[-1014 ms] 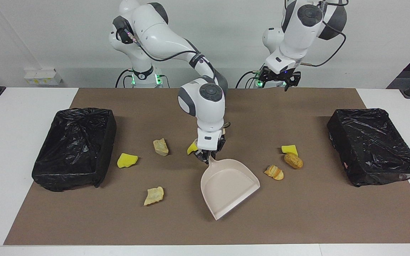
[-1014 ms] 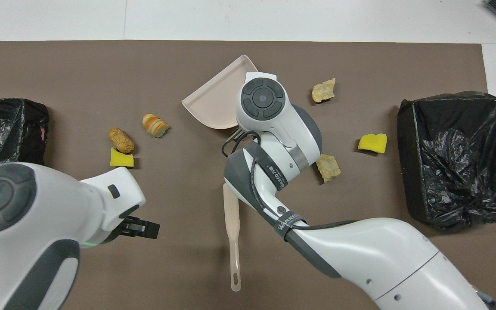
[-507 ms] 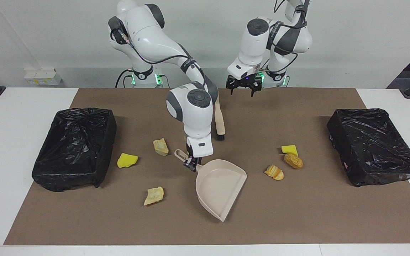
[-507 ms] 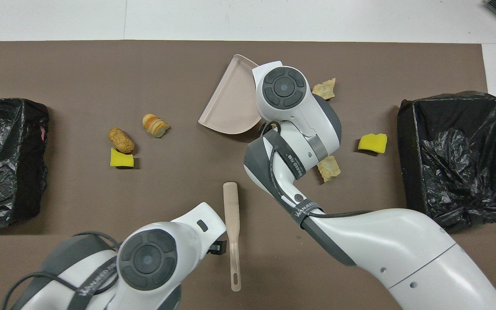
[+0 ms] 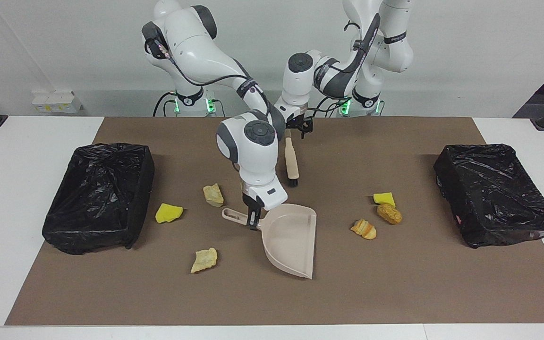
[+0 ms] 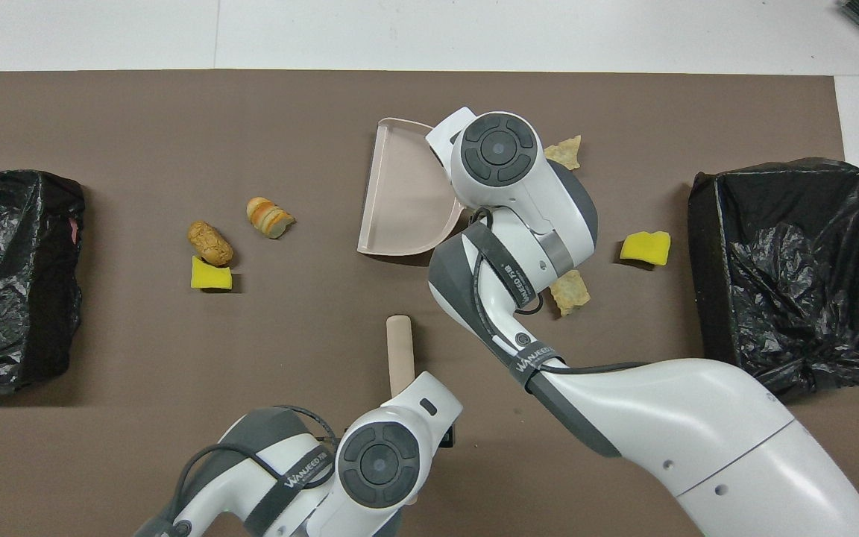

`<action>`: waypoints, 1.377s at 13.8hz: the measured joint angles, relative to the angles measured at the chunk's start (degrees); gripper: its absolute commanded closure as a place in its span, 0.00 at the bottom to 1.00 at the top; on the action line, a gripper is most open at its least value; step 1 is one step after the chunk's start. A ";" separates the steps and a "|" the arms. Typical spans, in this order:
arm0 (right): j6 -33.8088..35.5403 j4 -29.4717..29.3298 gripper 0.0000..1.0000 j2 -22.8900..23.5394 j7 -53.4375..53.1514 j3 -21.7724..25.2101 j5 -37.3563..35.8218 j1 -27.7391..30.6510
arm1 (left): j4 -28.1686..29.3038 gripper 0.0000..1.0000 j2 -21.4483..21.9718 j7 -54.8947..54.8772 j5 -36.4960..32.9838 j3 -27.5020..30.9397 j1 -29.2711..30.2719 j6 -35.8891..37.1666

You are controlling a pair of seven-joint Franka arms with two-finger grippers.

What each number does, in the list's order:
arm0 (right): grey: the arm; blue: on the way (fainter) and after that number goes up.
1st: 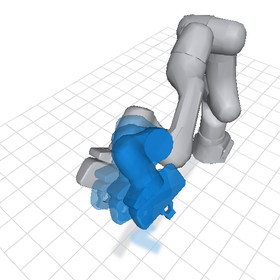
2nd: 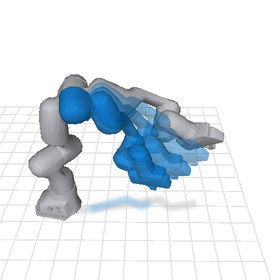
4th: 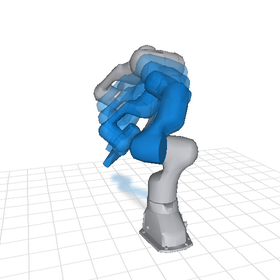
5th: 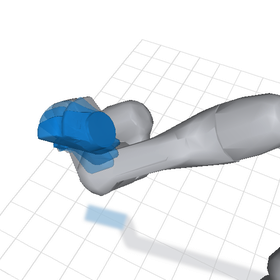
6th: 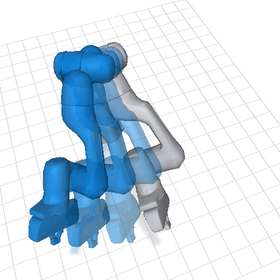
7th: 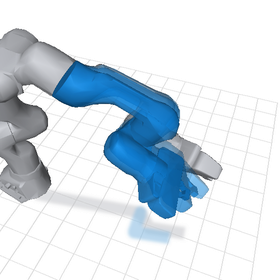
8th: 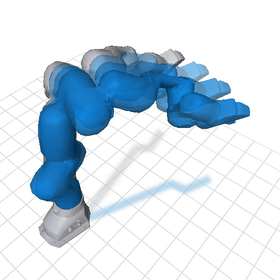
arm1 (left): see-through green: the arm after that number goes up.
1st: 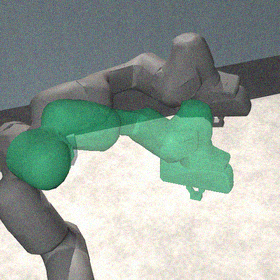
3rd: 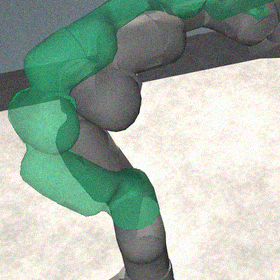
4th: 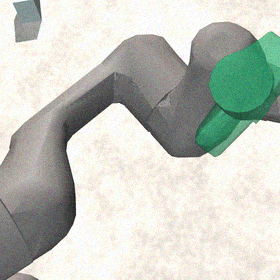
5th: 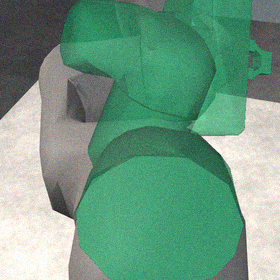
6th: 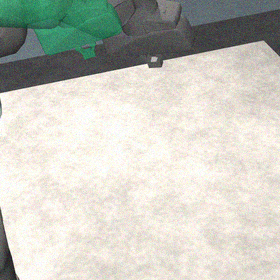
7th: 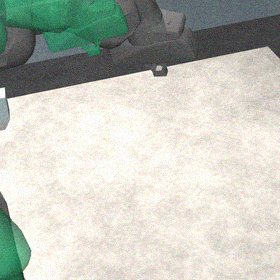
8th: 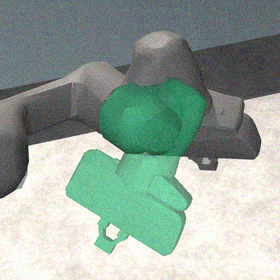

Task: Sweep and dump trash in bin
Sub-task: 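Tilt the dustpan with the right gripper while the left gripper grasps the brush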

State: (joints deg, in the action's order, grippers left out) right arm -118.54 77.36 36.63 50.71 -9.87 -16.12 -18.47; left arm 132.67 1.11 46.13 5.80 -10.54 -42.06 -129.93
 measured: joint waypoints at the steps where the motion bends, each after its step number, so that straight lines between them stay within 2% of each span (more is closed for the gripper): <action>1: 1.15 0.00 1.00 0.00 1.12 0.00 0.00 0.11 | 0.20 0.19 -0.22 0.89 0.00 -0.01 -0.97 -0.06; 4: 1.77 -0.01 1.00 0.00 5.15 -0.14 0.00 0.10 | 0.47 0.87 -0.31 2.92 0.00 0.06 -1.50 -0.07; 5: 1.89 -0.01 1.00 0.00 6.85 -0.30 -0.01 0.09 | 0.48 1.00 -0.31 3.51 0.00 0.10 -1.50 -0.07; 10: 4.61 -0.11 1.00 -0.17 13.02 -0.88 -0.95 -0.06 | 0.48 1.00 -0.24 3.96 1.23 0.17 -1.51 1.22; 13: 4.61 -0.10 1.00 -0.17 13.10 -0.88 -0.96 -0.03 | -0.84 1.00 1.50 -1.27 1.28 1.23 -0.70 11.22; 17: 4.45 -0.07 1.00 -0.14 13.10 -0.89 -0.96 -0.04 | -3.28 1.00 7.23 -11.13 1.34 2.25 7.71 22.60; 19: 3.77 0.04 1.00 0.13 13.10 -0.90 -0.96 -0.21 | -4.16 1.00 11.84 -16.94 1.35 2.44 14.68 27.11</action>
State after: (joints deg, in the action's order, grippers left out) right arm -114.78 77.40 36.76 63.81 -10.77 -17.08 -18.68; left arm 128.51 12.95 29.19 7.15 -8.10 -27.38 -102.82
